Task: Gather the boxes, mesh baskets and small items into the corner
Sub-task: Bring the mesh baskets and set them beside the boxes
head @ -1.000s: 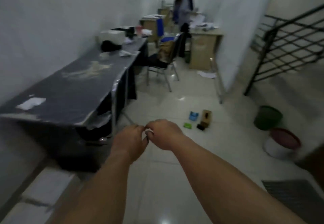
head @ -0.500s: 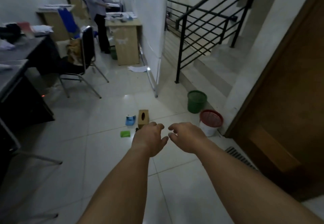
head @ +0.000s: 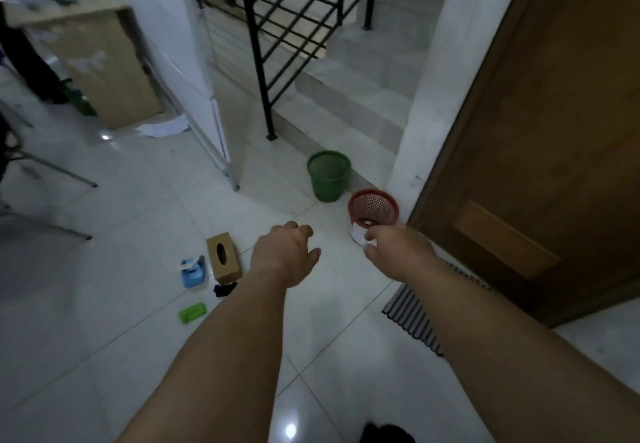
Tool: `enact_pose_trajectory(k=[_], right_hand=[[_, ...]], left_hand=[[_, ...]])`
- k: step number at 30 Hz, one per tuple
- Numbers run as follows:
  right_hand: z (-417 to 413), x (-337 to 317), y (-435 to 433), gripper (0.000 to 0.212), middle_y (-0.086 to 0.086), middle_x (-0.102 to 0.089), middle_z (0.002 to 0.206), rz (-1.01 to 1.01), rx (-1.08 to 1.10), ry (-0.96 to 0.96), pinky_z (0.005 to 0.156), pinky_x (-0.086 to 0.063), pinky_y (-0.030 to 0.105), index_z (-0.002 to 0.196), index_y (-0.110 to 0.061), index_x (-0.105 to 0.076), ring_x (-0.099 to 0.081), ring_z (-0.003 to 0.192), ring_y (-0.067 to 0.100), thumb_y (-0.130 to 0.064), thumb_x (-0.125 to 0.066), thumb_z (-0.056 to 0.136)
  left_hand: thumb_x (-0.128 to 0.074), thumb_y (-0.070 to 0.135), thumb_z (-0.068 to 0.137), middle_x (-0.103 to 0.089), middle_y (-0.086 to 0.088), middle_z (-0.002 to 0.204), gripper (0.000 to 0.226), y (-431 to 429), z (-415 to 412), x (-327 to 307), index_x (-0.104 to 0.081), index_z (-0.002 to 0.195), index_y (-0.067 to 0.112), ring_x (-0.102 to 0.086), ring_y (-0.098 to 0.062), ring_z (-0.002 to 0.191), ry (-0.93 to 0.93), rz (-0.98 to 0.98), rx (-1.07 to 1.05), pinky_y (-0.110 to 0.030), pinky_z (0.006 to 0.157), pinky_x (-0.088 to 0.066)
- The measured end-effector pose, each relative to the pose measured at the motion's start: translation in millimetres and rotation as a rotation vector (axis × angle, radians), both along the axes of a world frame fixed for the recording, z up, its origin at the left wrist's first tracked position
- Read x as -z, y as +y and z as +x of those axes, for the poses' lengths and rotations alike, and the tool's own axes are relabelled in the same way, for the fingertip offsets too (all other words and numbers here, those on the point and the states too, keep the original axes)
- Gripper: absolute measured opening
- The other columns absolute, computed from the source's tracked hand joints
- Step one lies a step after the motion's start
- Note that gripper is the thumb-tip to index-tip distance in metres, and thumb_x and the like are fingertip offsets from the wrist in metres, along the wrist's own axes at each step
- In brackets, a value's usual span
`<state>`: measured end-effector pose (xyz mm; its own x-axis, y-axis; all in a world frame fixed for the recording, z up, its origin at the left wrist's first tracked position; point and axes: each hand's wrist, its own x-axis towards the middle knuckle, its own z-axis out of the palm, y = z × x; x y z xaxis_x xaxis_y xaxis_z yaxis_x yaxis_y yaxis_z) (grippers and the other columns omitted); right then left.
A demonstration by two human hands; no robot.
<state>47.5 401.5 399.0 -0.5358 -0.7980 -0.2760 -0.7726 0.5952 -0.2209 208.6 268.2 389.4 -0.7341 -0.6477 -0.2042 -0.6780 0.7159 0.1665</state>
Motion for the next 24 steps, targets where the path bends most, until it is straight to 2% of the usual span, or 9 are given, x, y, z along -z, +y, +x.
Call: enact_pose_trajectory(k=[6, 10, 14, 19, 22, 24], right_hand=[[-102.6, 54.0, -45.0, 0.035, 0.009, -0.061, 0.121, 0.089, 0.143, -0.003, 0.085, -0.047, 0.036, 0.122, -0.022, -0.062, -0.057, 0.108, 0.028, -0.040, -0.049, 0.095], [-176.5, 83.4, -85.0, 0.035, 0.008, -0.060, 0.128, 0.155, 0.141, -0.077, 0.094, -0.048, 0.039, 0.120, -0.023, -0.064, -0.055, 0.115, 0.028, -0.041, -0.050, 0.093], [-247.2, 98.4, -132.3, 0.035, 0.012, -0.061, 0.126, 0.223, 0.123, -0.105, 0.093, -0.051, 0.042, 0.122, -0.020, -0.061, -0.059, 0.109, 0.032, -0.039, -0.052, 0.094], [-319.1, 142.6, -190.5, 0.042, 0.010, -0.059, 0.130, 0.269, 0.125, -0.140, 0.092, -0.051, 0.042, 0.131, -0.020, -0.057, -0.058, 0.112, 0.031, -0.040, -0.053, 0.094], [-358.8, 185.6, -217.5, 0.050, 0.011, -0.055, 0.132, 0.318, 0.141, -0.175, 0.093, -0.051, 0.044, 0.133, -0.018, -0.053, -0.055, 0.115, 0.031, -0.044, -0.056, 0.090], [-382.5, 220.0, -231.7, 0.060, 0.013, -0.049, 0.139, 0.346, 0.151, -0.193, 0.097, -0.048, 0.046, 0.139, -0.018, -0.046, -0.050, 0.122, 0.033, -0.048, -0.058, 0.088]], left_hand=[[-0.045, 0.050, 0.096, -0.054, -0.005, 0.129, 0.049, -71.5, -108.3, 41.3, -0.051, 0.134, 0.020, -0.050, -0.027, 0.116, -0.062, -0.003, 0.092, -0.042, 0.090, -0.049], [-0.047, 0.049, 0.096, -0.053, -0.005, 0.131, 0.049, -110.5, -187.1, 66.8, -0.050, 0.134, 0.019, -0.048, -0.027, 0.119, -0.112, 0.038, 0.115, -0.044, 0.091, -0.049], [-0.051, 0.050, 0.093, -0.048, -0.005, 0.138, 0.054, -154.1, -253.8, 93.2, -0.048, 0.137, 0.019, -0.042, -0.029, 0.125, -0.128, 0.078, 0.122, -0.046, 0.093, -0.047], [-0.054, 0.053, 0.091, -0.018, -0.003, 0.160, 0.069, -216.0, -322.7, 148.0, -0.033, 0.148, 0.021, -0.022, -0.035, 0.141, -0.225, 0.111, 0.161, -0.052, 0.103, -0.039], [-0.056, 0.054, 0.090, 0.000, -0.001, 0.163, 0.079, -248.8, -366.1, 188.5, -0.020, 0.153, 0.024, -0.009, -0.039, 0.146, -0.271, 0.141, 0.228, -0.055, 0.107, -0.034], [-0.057, 0.055, 0.088, 0.004, -0.001, 0.163, 0.084, -267.4, -393.2, 219.1, -0.014, 0.153, 0.024, -0.006, -0.041, 0.146, -0.285, 0.138, 0.281, -0.057, 0.106, -0.035]])
